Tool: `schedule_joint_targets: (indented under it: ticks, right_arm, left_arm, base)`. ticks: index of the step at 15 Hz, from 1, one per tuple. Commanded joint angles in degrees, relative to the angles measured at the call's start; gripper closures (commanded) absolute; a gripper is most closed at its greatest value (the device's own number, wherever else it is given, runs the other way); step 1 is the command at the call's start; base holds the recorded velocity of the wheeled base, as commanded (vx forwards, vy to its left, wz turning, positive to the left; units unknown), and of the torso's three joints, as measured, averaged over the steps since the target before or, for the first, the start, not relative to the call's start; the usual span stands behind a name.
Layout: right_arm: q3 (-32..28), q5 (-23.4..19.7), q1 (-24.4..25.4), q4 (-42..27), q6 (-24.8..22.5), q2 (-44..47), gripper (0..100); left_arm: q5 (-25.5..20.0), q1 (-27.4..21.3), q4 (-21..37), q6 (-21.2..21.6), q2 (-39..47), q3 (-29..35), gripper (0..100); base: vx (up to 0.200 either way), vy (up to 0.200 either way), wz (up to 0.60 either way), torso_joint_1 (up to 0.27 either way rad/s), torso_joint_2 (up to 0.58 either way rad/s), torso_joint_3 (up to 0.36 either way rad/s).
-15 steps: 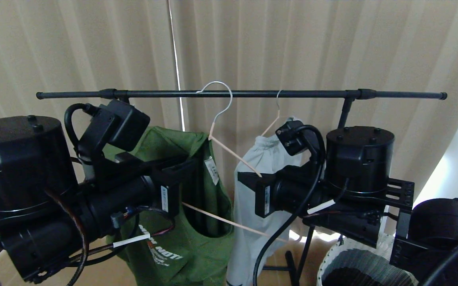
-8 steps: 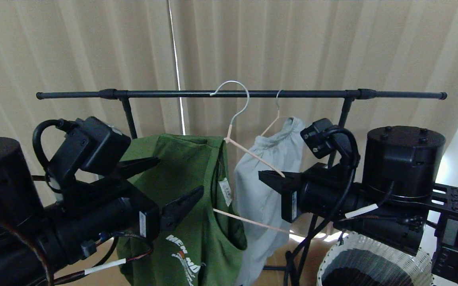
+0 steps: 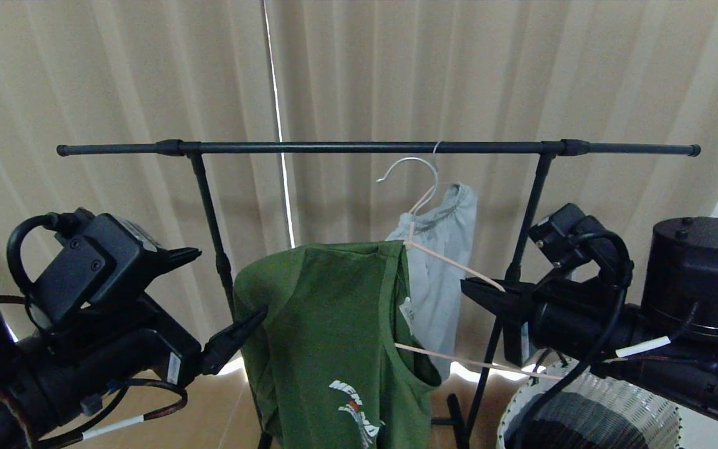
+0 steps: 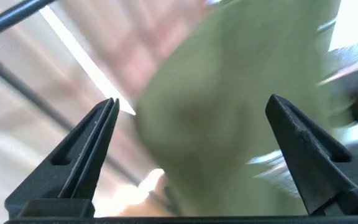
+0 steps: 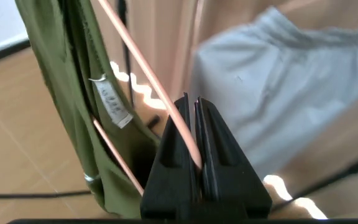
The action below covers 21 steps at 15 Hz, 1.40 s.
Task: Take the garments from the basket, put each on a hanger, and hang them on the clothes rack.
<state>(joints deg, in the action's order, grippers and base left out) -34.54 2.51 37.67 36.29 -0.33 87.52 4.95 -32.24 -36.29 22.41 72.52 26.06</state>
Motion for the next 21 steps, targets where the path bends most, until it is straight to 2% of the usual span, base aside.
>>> schedule_joint_targets:
  ticks: [1, 3, 5, 9, 11, 14, 21]
  right_arm:
    - [1.93, -0.14, -0.4, 0.1, -0.2, -1.91, 100]
    - [2.54, -0.23, -0.4, 0.1, -0.37, -2.35, 100]
    - [2.46, -0.4, -0.49, -0.17, -2.75, -2.0, 100]
    - [1.84, -5.32, -0.49, -0.17, -4.86, -0.94, 100]
    - [1.23, -5.41, -0.4, -0.08, -4.94, 0.37, 100]
    - [0.26, -5.41, -0.23, 0.1, -4.94, 2.13, 100]
    - [-0.71, -5.5, 2.23, 0.27, -6.53, 1.6, 100]
  left_arm:
    - [-1.52, 0.43, -0.27, 1.24, -0.63, -0.31, 0]
    - [-4.6, 0.52, -0.36, 4.93, -0.72, 0.39, 0]
    - [-6.71, 0.6, -0.36, 8.27, 0.16, 2.59, 0]
    - [-9.43, 1.04, -0.36, 13.37, 4.21, 6.63, 0]
    - [-13.74, 0.87, -0.36, 16.18, 5.44, 6.72, 0]
    - [-18.05, 0.69, -0.27, 17.23, 7.02, 7.6, 0]
    - [-17.87, 2.19, -0.36, 17.5, 12.73, 8.92, 0]
  base:
    - [0.0, 0.0, 0.0, 0.0, 0.0, 0.0]
    - [0.0, 0.0, 0.0, 0.0, 0.0, 0.0]
    - [0.0, 0.0, 0.0, 0.0, 0.0, 0.0]
    - [0.0, 0.0, 0.0, 0.0, 0.0, 0.0]
    - [0.0, 0.0, 0.0, 0.0, 0.0, 0.0]
    - [0.0, 0.0, 0.0, 0.0, 0.0, 0.0]
    - [0.0, 0.0, 0.0, 0.0, 0.0, 0.0]
